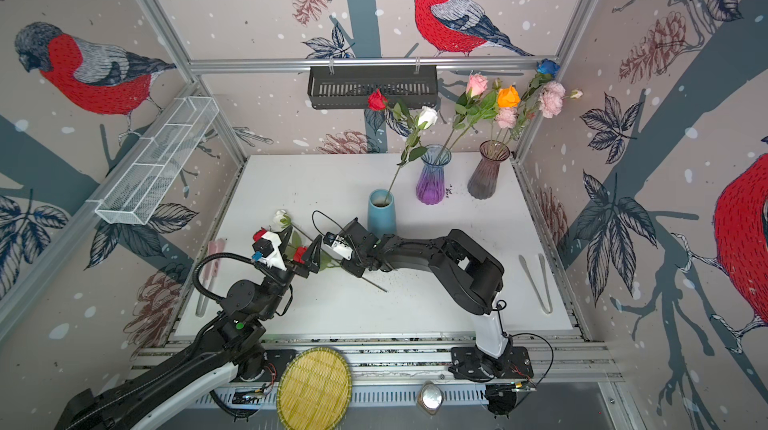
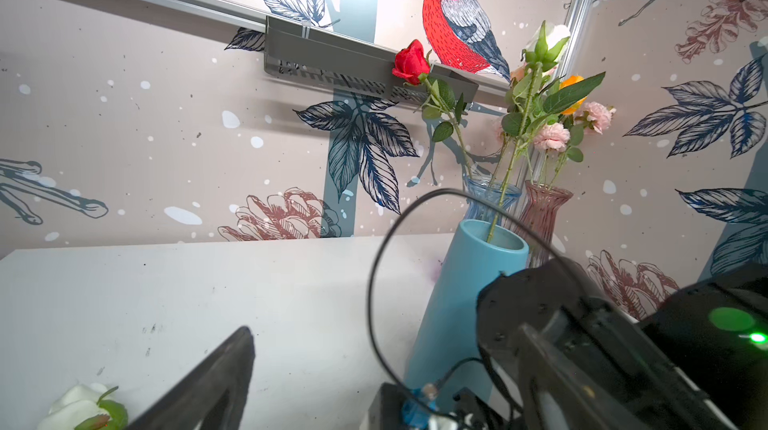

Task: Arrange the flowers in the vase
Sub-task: 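Close the right gripper on the large red rose stem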

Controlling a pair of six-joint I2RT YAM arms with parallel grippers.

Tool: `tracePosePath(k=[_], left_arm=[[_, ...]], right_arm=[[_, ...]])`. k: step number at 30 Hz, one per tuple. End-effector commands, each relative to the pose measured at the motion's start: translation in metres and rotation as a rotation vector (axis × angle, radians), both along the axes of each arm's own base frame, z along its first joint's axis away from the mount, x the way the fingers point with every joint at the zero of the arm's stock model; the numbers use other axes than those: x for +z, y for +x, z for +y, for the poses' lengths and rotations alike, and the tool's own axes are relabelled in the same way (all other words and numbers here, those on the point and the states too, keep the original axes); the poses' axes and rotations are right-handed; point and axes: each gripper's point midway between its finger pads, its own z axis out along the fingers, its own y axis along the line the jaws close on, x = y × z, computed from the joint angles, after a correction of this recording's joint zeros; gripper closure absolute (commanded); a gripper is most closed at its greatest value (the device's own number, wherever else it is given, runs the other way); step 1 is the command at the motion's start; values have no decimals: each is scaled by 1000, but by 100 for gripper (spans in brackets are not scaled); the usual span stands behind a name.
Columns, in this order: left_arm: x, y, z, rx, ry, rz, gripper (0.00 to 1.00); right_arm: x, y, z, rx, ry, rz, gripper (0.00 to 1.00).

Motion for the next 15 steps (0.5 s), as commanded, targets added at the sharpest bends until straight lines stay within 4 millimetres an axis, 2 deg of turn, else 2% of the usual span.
tracePosePath(k=[1,3,8,11,15], left_arm=[[8,-2,3,25,2,-26,4],[10,-3,2,24,4,-32,4],[15,-8,4,32,-1,-48,4],[18,-10,5,34,-6,-57,4],[19,-11,5,35,-5,-61,4]], right_arm=[[-12,-3,0,39,-102,-13,62],[-15,-4,4,46,-122,-16,65],[-18,-8,9,57,-139,-20,80],[-15,-8,8,49,-140,-35,80],[0,-12,10,50,-119,-74,80]])
